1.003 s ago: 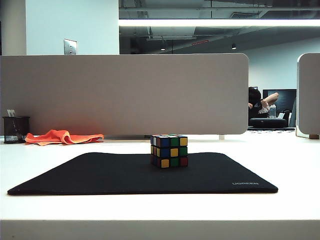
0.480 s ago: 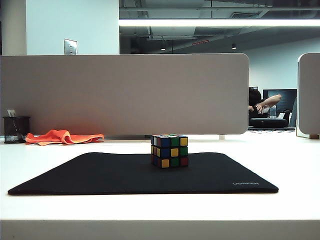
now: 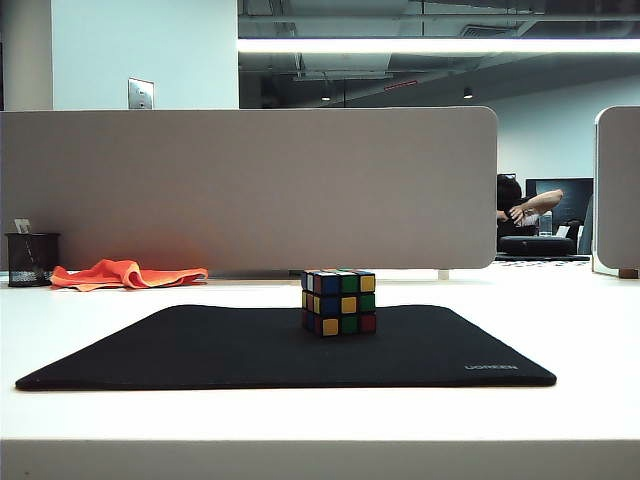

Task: Pick up the cube on the right side of the mouse pad, then place it in the center of the mouse pad.

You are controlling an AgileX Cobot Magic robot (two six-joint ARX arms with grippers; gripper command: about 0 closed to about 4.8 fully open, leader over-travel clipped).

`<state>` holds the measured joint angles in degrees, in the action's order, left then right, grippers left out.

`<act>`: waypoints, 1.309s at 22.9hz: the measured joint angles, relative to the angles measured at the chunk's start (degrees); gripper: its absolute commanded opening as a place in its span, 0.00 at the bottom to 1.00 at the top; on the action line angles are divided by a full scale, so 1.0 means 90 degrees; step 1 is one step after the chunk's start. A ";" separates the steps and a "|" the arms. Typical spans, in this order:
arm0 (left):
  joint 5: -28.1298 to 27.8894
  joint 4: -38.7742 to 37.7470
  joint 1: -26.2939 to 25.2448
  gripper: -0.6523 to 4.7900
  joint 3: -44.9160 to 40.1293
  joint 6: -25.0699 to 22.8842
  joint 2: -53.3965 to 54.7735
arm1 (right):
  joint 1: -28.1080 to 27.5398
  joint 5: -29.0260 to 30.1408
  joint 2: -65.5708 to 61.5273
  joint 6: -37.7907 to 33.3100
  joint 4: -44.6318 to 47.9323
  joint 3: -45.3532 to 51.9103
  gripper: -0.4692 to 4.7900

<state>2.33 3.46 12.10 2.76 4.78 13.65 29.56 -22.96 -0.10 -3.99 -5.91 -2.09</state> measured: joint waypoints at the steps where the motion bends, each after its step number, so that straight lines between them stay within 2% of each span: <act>1: 0.0000 -0.0007 0.0000 0.11 -0.0024 0.0000 0.0000 | 0.0002 0.0000 0.0000 0.0075 0.0000 0.0039 0.10; 6: 0.0000 0.0311 0.0000 0.11 -0.0172 -0.0022 -0.0002 | 0.0022 0.0012 0.0000 0.0333 0.0007 0.0187 0.11; 10: -0.0002 0.0503 0.0000 0.11 -0.0289 -0.0299 0.0000 | 0.0022 0.0347 0.0000 0.0838 0.0027 0.0187 0.11; 13: -0.0002 0.0500 0.0000 0.11 -0.0289 -0.0449 0.0000 | 0.0024 0.0393 0.0000 0.0879 0.0073 0.0187 0.11; 30: 0.0000 0.0323 0.0000 0.11 -0.0289 -0.0457 -0.0143 | 0.0022 0.0393 0.0002 0.0879 0.0049 0.0187 0.11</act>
<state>2.33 6.37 12.10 0.16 0.67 12.36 29.76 -19.42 -0.08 3.92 -5.48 -0.40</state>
